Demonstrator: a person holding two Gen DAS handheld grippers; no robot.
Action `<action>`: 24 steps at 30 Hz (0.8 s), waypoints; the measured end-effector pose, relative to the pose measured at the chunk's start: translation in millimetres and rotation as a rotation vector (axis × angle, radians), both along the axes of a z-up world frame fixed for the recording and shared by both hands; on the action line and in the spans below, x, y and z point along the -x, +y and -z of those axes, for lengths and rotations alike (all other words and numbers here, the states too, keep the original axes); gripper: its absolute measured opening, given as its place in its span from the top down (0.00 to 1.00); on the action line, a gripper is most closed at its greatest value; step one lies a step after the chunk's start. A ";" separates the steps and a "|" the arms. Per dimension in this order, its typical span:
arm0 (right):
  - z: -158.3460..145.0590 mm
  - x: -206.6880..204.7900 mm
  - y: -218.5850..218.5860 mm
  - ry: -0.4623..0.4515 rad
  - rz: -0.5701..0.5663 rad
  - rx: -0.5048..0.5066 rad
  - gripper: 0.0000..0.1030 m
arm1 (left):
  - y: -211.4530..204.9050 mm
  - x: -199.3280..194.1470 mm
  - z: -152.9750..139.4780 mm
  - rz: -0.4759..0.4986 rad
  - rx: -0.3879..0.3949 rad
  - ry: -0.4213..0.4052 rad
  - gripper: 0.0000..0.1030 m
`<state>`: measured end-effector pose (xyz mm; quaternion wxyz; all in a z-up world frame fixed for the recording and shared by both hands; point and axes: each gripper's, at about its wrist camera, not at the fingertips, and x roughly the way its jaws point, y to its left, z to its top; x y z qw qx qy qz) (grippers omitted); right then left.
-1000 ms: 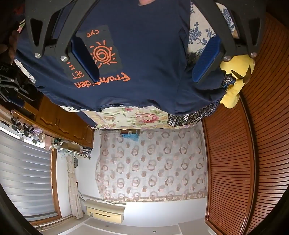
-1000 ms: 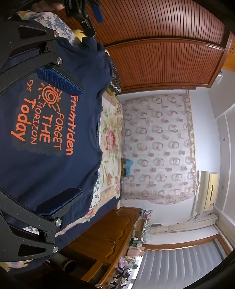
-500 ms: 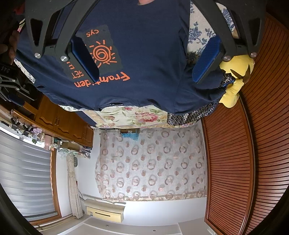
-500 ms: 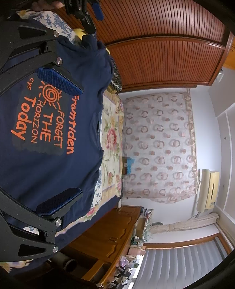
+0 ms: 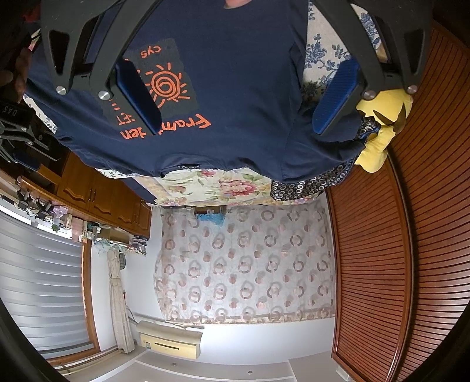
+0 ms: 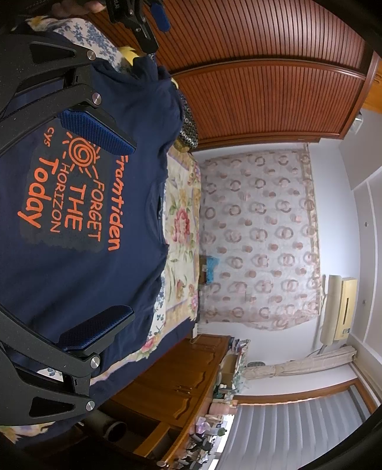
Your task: Fold small clothes
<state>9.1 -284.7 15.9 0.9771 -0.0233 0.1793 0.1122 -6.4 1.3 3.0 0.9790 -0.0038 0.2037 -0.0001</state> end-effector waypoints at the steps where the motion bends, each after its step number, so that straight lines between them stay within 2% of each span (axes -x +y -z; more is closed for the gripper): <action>1: -0.1 -0.1 -0.2 0.001 -0.001 -0.001 0.00 | -0.4 0.8 -1.2 0.000 0.000 -0.002 0.00; 24: -0.3 0.1 0.2 0.001 0.000 -0.001 0.00 | -0.6 1.9 -3.1 0.001 -0.001 -0.006 0.00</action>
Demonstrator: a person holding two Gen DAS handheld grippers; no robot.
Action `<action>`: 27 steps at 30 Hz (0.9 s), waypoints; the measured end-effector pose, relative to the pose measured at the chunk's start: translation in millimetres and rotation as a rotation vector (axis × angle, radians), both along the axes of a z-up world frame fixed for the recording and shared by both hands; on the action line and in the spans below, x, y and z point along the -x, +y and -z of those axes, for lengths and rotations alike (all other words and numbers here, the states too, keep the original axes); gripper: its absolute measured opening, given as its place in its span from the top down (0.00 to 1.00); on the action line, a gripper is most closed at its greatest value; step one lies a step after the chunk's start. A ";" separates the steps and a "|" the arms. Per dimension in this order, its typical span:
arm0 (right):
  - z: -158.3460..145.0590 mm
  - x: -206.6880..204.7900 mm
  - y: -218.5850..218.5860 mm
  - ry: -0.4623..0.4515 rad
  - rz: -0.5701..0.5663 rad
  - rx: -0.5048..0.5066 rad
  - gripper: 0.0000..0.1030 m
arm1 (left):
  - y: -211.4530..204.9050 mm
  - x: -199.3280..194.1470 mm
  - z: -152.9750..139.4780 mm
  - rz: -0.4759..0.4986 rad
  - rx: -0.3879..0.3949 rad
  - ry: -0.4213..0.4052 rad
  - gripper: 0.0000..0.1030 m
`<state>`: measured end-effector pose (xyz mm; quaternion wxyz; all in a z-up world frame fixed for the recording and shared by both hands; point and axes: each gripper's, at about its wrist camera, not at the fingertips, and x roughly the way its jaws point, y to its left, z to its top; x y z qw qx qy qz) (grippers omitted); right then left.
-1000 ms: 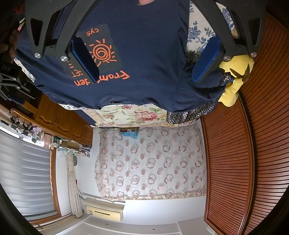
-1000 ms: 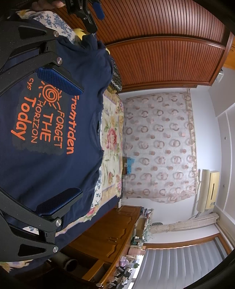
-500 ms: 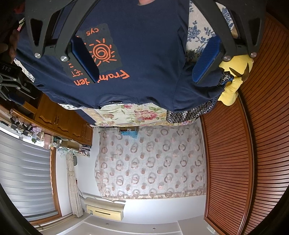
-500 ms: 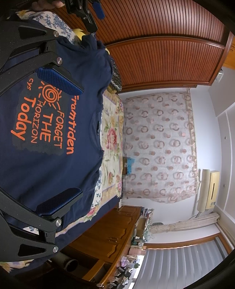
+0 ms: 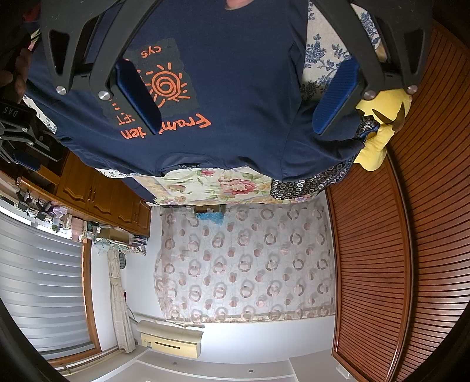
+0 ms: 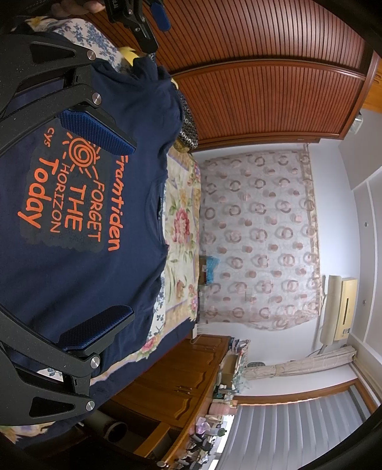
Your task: Fold small clothes
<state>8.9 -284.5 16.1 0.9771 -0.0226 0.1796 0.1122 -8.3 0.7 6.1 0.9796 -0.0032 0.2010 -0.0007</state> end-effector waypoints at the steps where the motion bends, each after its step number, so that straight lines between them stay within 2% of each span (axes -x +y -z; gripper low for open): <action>1: -0.1 0.2 -0.1 0.000 0.000 0.000 0.00 | -0.1 0.2 -1.6 -0.001 -0.001 -0.002 0.00; 27: -0.6 0.2 0.3 0.000 -0.005 0.000 0.00 | -0.4 2.6 -5.5 -0.004 -0.003 -0.007 0.00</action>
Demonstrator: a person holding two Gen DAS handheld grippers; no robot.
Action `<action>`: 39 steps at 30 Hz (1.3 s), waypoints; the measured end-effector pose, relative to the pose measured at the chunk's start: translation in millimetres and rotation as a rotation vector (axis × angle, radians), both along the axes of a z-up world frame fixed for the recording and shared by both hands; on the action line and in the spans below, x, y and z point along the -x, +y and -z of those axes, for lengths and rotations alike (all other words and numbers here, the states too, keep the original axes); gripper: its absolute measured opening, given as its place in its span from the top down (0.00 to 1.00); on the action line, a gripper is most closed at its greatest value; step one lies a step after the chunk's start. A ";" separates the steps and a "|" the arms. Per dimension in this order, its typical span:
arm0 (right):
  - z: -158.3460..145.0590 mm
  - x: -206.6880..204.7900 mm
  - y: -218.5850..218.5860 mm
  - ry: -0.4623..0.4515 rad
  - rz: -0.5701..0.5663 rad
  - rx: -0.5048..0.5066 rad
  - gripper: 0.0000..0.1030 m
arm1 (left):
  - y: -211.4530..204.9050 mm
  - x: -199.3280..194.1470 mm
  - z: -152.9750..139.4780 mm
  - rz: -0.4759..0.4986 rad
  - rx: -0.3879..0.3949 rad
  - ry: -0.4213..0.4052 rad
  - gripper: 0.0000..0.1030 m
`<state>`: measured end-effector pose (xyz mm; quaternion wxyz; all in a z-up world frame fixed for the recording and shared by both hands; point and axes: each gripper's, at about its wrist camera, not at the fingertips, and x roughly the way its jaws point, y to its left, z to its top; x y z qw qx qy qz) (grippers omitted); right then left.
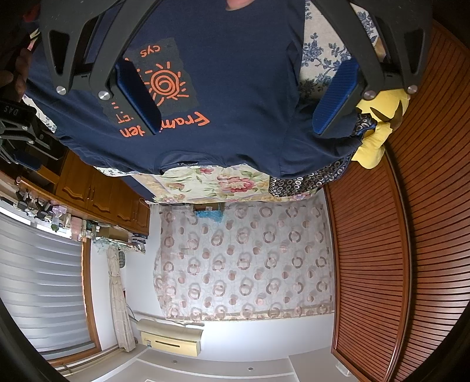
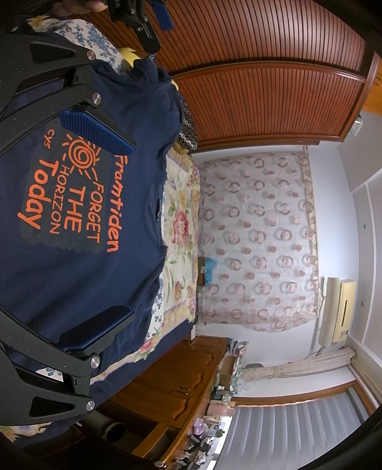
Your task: Fold small clothes
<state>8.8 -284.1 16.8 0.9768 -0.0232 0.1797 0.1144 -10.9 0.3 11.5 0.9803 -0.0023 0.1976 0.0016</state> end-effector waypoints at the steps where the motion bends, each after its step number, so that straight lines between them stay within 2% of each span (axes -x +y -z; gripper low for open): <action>1: -0.2 0.3 -0.1 0.001 -0.003 -0.001 0.00 | 1.2 0.4 -1.8 -0.002 -0.001 0.000 0.00; 8: 3.1 -2.7 10.2 0.002 -0.042 0.014 0.00 | 11.6 -1.6 -4.0 -0.012 -0.002 0.010 0.00; 17: 11.1 -14.5 34.5 0.032 -0.135 0.025 0.00 | 27.6 -13.9 7.2 -0.041 -0.005 0.042 0.00; 36: 34.6 -45.4 99.7 0.105 -0.297 0.099 0.00 | 81.9 -48.5 53.0 -0.129 -0.010 0.150 0.00; 39: 37.7 -52.4 107.7 0.123 -0.321 0.105 0.00 | 92.7 -56.8 60.5 -0.142 -0.031 0.168 0.00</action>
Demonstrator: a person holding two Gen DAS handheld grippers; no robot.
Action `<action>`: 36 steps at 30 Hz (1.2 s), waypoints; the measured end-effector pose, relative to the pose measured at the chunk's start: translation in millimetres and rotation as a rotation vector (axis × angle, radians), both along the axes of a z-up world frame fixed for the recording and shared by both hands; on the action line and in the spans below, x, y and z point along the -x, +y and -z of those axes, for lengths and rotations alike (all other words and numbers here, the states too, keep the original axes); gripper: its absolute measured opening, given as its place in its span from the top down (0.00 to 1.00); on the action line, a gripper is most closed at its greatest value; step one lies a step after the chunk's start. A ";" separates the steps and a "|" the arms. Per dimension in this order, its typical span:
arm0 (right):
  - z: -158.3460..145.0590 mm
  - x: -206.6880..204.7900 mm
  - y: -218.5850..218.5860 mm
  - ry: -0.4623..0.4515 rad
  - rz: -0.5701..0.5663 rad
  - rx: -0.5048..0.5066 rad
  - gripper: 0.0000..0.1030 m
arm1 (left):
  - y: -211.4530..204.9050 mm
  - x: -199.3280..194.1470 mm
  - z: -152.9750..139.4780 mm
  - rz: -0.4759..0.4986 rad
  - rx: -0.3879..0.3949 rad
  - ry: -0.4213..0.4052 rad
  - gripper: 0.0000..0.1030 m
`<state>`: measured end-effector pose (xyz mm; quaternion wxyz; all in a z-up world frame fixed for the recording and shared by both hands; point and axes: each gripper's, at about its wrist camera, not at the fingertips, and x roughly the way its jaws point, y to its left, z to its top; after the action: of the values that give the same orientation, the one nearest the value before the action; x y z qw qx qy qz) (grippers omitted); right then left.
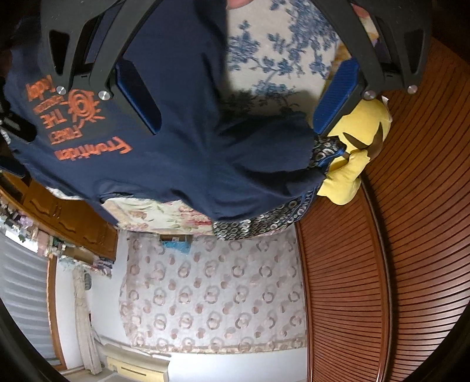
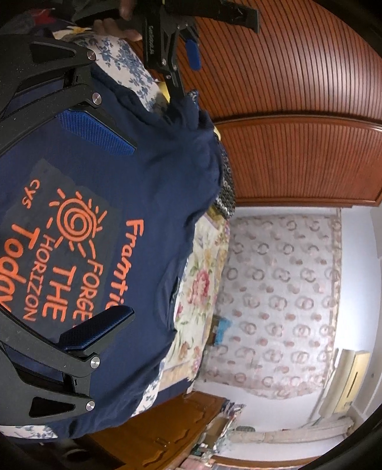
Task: Fold small clothes
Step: 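Move the left tool to the shirt side by the cushion and grasp it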
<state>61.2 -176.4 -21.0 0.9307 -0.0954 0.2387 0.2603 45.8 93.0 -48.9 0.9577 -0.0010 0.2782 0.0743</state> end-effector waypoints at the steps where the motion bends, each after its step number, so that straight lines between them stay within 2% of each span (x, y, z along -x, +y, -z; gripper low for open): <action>1: 0.8 -2.0 2.7 0.005 -0.009 0.001 0.00 | 3.8 -3.2 3.0 -0.006 -0.008 0.010 0.00; 4: 4.1 -8.3 10.2 0.018 -0.035 0.009 0.00 | 18.6 -12.0 10.2 -0.012 -0.014 0.041 0.00; 11: 10.7 -29.3 24.7 0.075 -0.104 0.020 0.00 | 59.1 -26.5 11.7 -0.017 0.036 0.060 0.00; 18: 15.6 -49.8 37.1 0.122 -0.155 0.018 0.00 | 89.8 -50.1 6.6 0.019 0.116 0.072 0.00; 19: 16.4 -53.3 39.4 0.130 -0.159 0.021 0.00 | 93.4 -54.6 5.8 0.029 0.130 0.074 0.04; 23: 19.3 -70.4 44.1 0.161 -0.173 0.029 0.00 | 105.7 -75.8 2.6 0.024 0.157 0.087 0.10; 30: 21.0 -101.5 45.8 0.215 -0.174 0.040 0.00 | 130.4 -114.0 9.6 0.012 0.171 0.155 0.26; 32: 22.5 -109.8 45.5 0.224 -0.171 0.046 0.00 | 134.3 -120.4 16.6 0.016 0.180 0.180 0.38; 33: 23.7 -113.9 45.4 0.228 -0.167 0.049 0.00 | 134.6 -121.8 19.8 0.023 0.187 0.188 0.40; 36: 28.0 -126.0 43.0 0.245 -0.154 0.050 0.00 | 137.2 -123.9 24.3 0.045 0.190 0.192 0.56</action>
<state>187.1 -133.4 -49.0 0.8692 -0.1043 0.3490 0.3344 169.7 230.1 -73.2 0.9237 -0.0784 0.3741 0.0257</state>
